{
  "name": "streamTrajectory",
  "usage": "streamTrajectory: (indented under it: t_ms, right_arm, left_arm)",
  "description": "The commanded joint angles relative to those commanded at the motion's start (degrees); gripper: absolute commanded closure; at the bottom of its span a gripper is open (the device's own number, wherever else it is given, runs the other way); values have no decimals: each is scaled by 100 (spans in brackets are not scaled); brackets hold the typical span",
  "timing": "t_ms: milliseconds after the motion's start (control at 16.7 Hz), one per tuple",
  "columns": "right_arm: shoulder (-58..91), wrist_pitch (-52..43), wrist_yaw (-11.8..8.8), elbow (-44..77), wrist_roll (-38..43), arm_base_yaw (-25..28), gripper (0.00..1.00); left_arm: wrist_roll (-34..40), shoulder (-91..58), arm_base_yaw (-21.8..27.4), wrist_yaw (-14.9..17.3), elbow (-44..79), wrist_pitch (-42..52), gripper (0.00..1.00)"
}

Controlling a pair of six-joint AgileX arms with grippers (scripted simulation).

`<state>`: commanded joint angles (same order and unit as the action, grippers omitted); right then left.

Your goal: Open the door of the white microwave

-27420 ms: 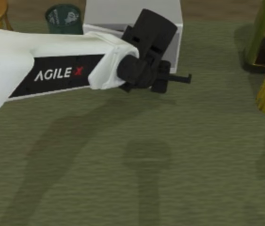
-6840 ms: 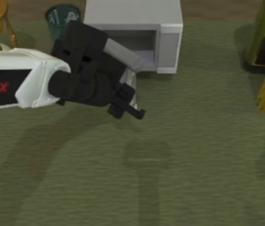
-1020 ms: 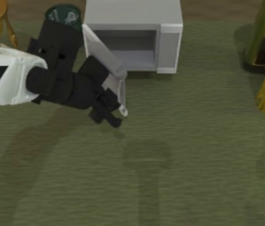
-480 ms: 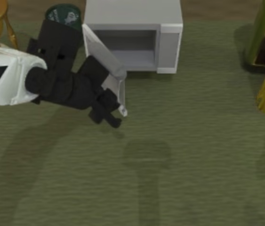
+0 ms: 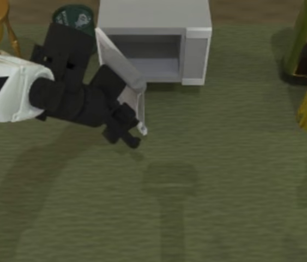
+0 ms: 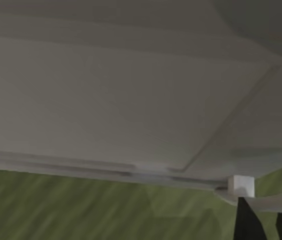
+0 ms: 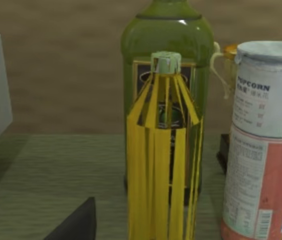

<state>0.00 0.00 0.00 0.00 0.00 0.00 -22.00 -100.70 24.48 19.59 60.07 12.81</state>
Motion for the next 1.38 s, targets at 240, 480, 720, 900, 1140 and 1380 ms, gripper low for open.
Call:
streamTrajectory:
  t_ms: [240,480,720,900,1140,1380]
  right_arm:
    - [0,0,0,0,0,0,0]
    - [0,0,0,0,0,0,0]
    - [0,0,0,0,0,0,0]
    - [0,0,0,0,0,0,0]
    - [0,0,0,0,0,0,0]
    - [0,0,0,0,0,0,0]
  left_arm:
    - [0,0,0,0,0,0,100]
    - [-134,4,-37,122,-19,67,100]
    - [-405,29,-174,275,-9,166,100]
    - [-408,29,-175,277,-9,167,100]
    - [-408,29,-175,277,-9,167,100]
    - [-408,29,-175,277,-9,167,100]
